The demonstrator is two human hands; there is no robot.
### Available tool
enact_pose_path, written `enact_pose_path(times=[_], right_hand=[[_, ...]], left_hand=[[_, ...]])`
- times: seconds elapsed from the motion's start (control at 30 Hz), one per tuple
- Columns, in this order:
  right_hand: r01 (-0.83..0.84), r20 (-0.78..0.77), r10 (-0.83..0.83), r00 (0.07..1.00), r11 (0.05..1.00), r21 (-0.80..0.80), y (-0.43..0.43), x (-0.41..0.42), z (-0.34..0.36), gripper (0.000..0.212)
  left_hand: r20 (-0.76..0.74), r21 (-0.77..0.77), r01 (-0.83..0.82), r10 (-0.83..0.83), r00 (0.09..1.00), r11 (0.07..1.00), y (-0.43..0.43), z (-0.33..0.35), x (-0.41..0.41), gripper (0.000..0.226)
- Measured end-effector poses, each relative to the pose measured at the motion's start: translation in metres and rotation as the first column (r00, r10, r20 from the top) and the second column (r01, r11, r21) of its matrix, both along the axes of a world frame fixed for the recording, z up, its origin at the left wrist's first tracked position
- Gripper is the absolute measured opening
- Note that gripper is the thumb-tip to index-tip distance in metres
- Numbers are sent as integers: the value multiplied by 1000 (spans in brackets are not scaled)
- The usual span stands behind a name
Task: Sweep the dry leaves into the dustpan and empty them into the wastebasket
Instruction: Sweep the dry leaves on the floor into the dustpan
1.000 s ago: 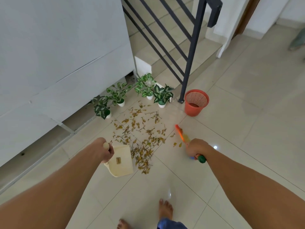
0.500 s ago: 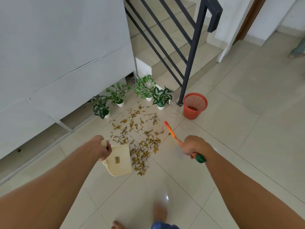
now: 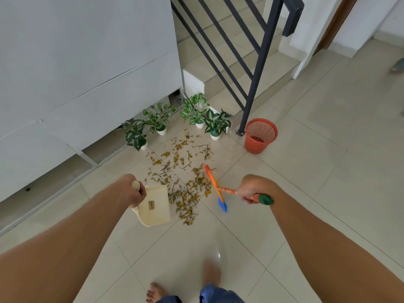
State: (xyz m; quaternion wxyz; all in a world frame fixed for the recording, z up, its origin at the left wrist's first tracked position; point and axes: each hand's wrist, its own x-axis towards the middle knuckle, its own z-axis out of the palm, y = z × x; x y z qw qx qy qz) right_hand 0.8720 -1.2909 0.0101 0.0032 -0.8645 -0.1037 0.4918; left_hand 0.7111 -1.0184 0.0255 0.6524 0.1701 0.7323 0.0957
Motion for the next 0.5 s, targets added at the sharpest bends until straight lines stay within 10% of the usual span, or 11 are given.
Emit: enact_pose_path(times=[0.5], right_hand=[[-218,105,233,967,966,-138,59,5,-25,8]], left_hand=[[48,-2,-81,81,996,997,18,18,-23,21]])
